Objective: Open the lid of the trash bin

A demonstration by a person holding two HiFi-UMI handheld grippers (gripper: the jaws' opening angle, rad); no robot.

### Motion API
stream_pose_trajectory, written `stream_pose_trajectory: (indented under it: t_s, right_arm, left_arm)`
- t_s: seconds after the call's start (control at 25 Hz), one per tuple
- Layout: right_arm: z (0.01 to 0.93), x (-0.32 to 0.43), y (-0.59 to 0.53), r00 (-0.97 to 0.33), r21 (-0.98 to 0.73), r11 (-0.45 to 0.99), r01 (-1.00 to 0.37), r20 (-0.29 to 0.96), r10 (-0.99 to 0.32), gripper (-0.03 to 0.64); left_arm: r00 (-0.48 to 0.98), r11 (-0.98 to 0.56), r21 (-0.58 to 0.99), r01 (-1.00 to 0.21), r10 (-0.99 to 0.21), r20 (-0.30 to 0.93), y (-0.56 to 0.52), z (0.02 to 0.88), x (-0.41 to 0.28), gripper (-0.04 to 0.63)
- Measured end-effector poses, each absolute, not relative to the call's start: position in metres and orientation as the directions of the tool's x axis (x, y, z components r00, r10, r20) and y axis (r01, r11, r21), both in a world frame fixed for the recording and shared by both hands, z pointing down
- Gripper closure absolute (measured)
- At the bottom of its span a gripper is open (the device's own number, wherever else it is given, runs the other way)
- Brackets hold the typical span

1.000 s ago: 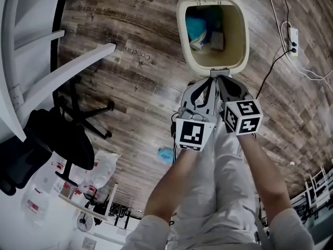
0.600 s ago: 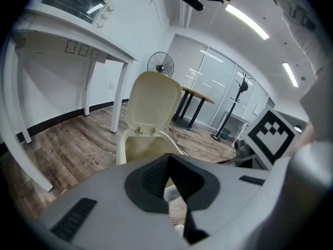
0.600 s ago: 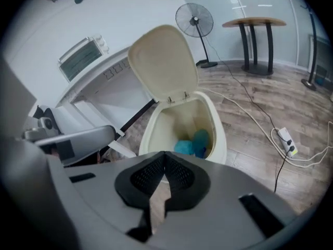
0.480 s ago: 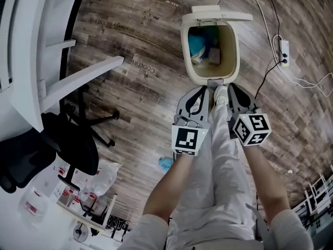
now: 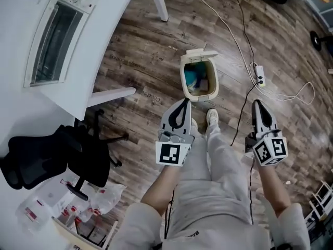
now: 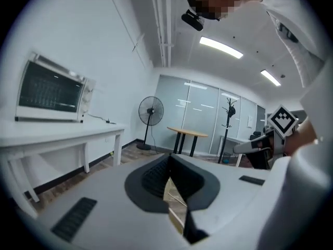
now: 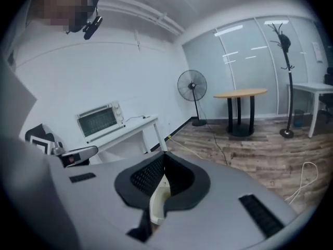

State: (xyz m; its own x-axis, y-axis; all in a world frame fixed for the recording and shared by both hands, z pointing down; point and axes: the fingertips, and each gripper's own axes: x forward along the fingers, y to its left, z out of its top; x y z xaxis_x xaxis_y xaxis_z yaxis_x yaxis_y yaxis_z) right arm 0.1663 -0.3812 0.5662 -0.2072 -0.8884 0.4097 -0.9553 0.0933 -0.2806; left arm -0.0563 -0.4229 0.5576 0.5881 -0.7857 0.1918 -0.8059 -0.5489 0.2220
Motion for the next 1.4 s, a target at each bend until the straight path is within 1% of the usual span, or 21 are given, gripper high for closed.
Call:
stream_pose_trajectory:
  t_s: [0.08, 0.2, 0.36, 0.52, 0.76, 0.92, 1.2, 1.4]
  right_arm:
    - [0.524, 0.176, -0.368, -0.188, -0.261, 0.093, -0.961, 0.366, -0.911, 0.601]
    - [0.486, 0.188, -0.344, -0.175, -0.241, 0.093, -0.966, 0.343, -0.923, 0.6]
    - [0.435, 0.195, -0.309, -0.181, -0.245, 0.11, -0.963, 0.286, -0.941, 0.6]
    - [0.39, 0.195, -0.277, -0.222, -0.238, 0.171, -0.956, 0.204, -0.954, 0.6]
    - [0.346, 0.217, -0.199, -0.277, -0.248, 0.246, -0.937, 0.099, -0.956, 0.6]
    - [0.332, 0.242, -0.135, -0.294, -0.261, 0.271, -0.926, 0.053, -0.954, 0.6]
    - [0.31, 0.265, -0.037, -0.346, -0.275, 0.33, -0.903, 0.01, -0.938, 0.6]
    - [0.303, 0.277, 0.01, -0.373, -0.285, 0.358, -0.889, -0.002, -0.928, 0.6]
  left_arm:
    - [0.596, -0.572, 0.175, -0.802, -0.787, 0.157, -0.414, 0.517, -0.06, 0.595]
    - [0.612, -0.603, 0.105, -0.791, -0.785, 0.102, -0.391, 0.461, -0.056, 0.595]
    - [0.625, -0.62, 0.11, -0.777, -0.78, 0.016, -0.352, 0.397, -0.048, 0.595]
    - [0.607, -0.607, 0.098, -0.789, -0.794, -0.034, -0.31, 0.355, -0.045, 0.595]
    - [0.542, -0.546, 0.029, -0.837, -0.836, -0.086, -0.223, 0.315, -0.032, 0.594]
    - [0.5, -0.501, -0.032, -0.865, -0.852, -0.155, -0.154, 0.289, -0.014, 0.595]
    - [0.464, -0.463, -0.044, -0.885, -0.871, -0.163, -0.035, 0.259, 0.015, 0.595]
    - [0.444, -0.442, -0.049, -0.896, -0.882, -0.156, 0.025, 0.253, 0.027, 0.595]
